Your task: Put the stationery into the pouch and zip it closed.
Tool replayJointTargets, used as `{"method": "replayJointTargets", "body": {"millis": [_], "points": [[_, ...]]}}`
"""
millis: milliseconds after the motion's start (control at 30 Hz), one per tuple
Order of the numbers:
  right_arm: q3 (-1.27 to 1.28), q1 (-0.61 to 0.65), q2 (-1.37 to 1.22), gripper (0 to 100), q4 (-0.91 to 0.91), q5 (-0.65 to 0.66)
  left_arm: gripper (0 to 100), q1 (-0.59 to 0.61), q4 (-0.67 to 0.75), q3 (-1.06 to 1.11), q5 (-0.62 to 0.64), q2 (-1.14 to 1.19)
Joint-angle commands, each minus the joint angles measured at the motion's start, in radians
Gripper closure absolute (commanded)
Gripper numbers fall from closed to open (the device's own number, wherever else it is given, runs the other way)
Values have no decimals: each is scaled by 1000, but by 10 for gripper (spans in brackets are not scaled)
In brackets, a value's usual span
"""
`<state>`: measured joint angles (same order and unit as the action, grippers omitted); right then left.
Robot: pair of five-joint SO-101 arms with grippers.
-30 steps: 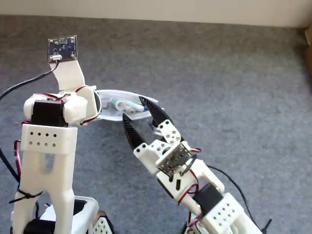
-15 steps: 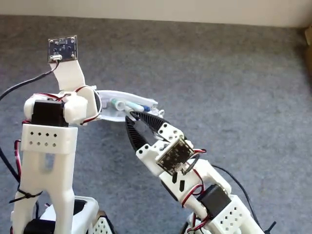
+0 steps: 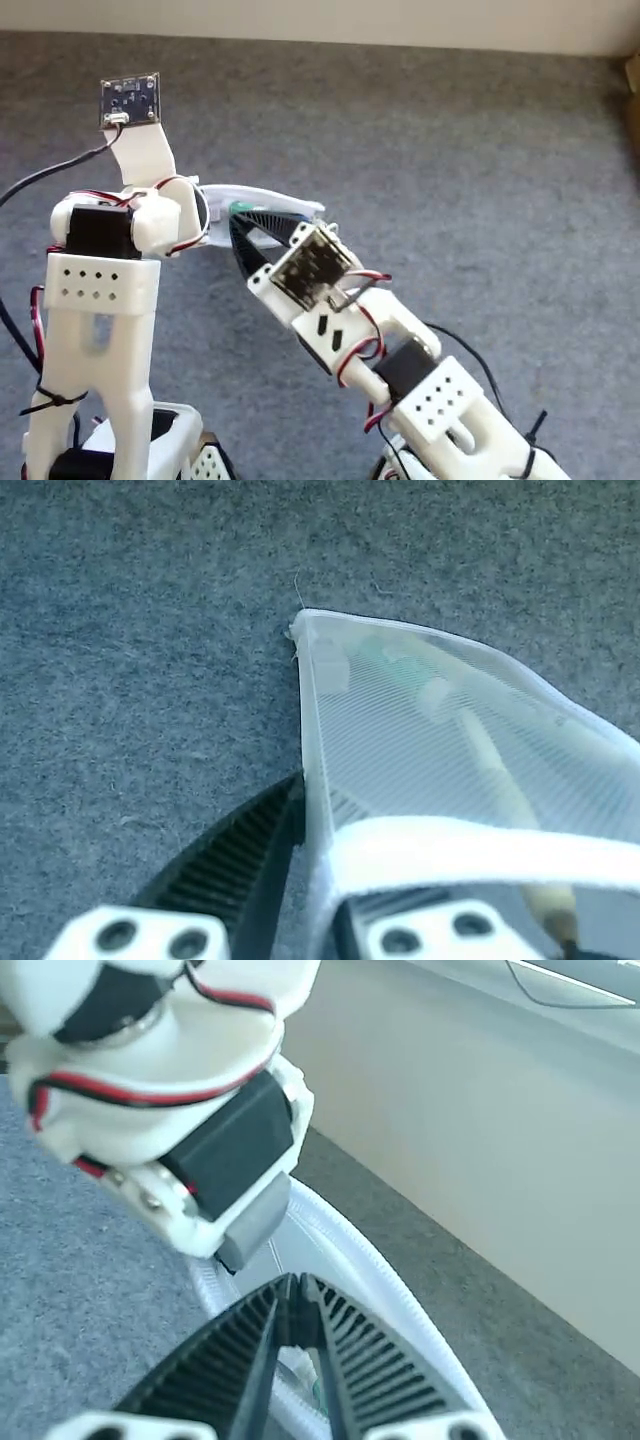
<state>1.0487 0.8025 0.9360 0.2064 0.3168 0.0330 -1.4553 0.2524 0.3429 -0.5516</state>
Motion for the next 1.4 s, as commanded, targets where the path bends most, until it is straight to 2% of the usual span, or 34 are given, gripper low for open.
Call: {"method": "replayJointTargets", "body": {"millis": [0, 133, 433, 600, 700, 800, 1067, 1367], "points": [[-27, 41, -85, 992, -1, 8, 993, 21, 8, -19, -9, -51], [-28, 44, -170, 992, 10, 14, 993, 21, 5, -19, -9, -53], [-171, -53, -260, 992, 203, 9, 993, 21, 3, -19, -9, -54], [-174, -59, -133, 974, 205, 8, 993, 21, 6, -19, -9, -54], [-160, -59, -10, 898, 216, 0, 993, 21, 6, -19, -9, -53], [-147, -59, 111, 846, 286, -68, 993, 21, 6, -19, -9, -53], [-147, -96, 367, 843, 464, -86, 993, 21, 6, -19, -9, -51], [-148, -211, 410, 842, 591, -91, 993, 21, 8, -19, -9, -51]]}}
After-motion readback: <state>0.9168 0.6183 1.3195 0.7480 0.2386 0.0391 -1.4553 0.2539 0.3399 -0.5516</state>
